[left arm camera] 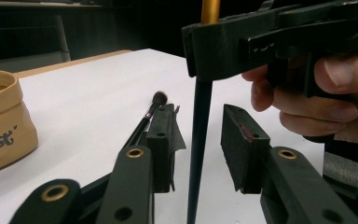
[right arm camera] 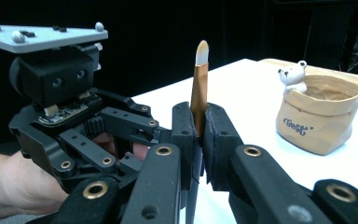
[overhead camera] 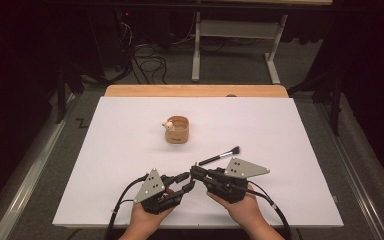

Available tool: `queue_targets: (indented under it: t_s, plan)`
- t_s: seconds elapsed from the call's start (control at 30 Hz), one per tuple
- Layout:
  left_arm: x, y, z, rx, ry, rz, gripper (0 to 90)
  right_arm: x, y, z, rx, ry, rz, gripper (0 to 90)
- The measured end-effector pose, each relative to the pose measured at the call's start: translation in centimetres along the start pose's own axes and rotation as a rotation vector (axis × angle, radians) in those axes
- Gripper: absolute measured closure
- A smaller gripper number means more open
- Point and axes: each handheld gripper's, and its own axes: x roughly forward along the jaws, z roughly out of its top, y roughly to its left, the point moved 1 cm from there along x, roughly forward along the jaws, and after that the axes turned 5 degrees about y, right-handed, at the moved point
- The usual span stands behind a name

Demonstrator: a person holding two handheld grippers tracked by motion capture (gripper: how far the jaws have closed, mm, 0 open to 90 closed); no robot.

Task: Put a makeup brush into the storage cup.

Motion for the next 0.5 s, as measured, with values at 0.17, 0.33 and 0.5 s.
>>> queue_targets:
  t_s: [0.17, 0.33, 0.5]
  plan:
    - [0.01, -0.04, 0.04, 0.005, 0.0, -0.002, 66.5, 0.17, 0.02, -0.05, -0.008, 0.019, -0.009, 85.3]
    - [-0.03, -0.06, 0.05, 0.004, 0.003, -0.004, 68.1, 0.28, 0.28, -0.06, -0.033, 0.032, -0.016, 85.3]
    - [0.01, -0.05, 0.03, 0.001, 0.007, -0.009, 70.3, 0.36, 0.5, -0.05, -0.041, 0.038, -0.012, 85.2]
